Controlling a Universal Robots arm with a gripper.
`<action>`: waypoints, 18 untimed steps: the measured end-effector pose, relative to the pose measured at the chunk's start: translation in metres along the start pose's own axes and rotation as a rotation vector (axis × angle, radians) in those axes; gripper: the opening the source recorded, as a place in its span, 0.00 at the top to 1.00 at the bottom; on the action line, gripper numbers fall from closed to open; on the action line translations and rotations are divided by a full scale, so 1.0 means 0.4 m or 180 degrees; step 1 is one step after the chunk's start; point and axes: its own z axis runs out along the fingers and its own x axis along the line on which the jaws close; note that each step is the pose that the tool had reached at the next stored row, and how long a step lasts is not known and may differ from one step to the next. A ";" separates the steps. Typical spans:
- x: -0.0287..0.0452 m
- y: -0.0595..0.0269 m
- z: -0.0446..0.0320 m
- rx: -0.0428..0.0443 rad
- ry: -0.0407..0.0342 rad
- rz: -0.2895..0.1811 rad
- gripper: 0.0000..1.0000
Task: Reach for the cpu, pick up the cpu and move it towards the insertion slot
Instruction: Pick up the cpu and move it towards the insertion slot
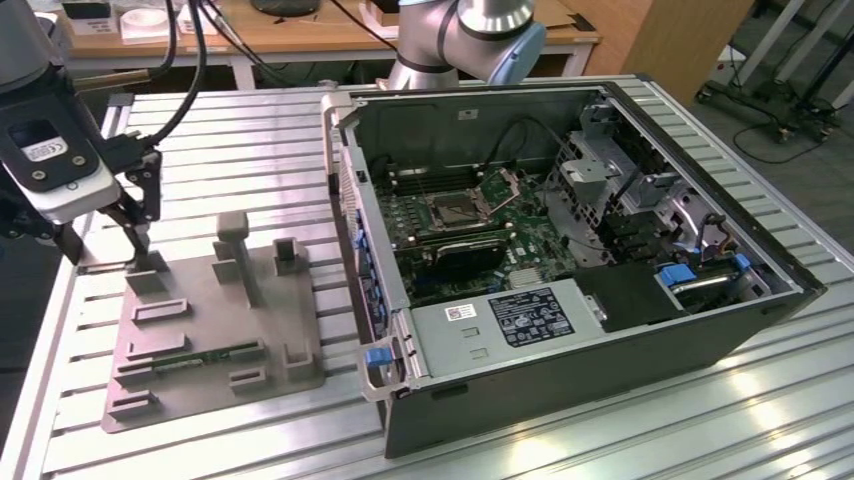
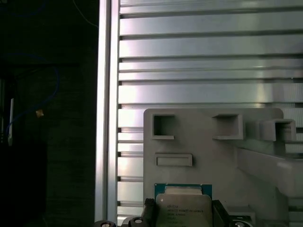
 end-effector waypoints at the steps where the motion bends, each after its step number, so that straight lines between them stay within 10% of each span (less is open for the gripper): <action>1: 0.000 0.000 -0.002 0.0000 0.0000 0.0000 0.46; 18: -0.002 0.000 -0.016 0.0000 0.0000 0.0000 0.46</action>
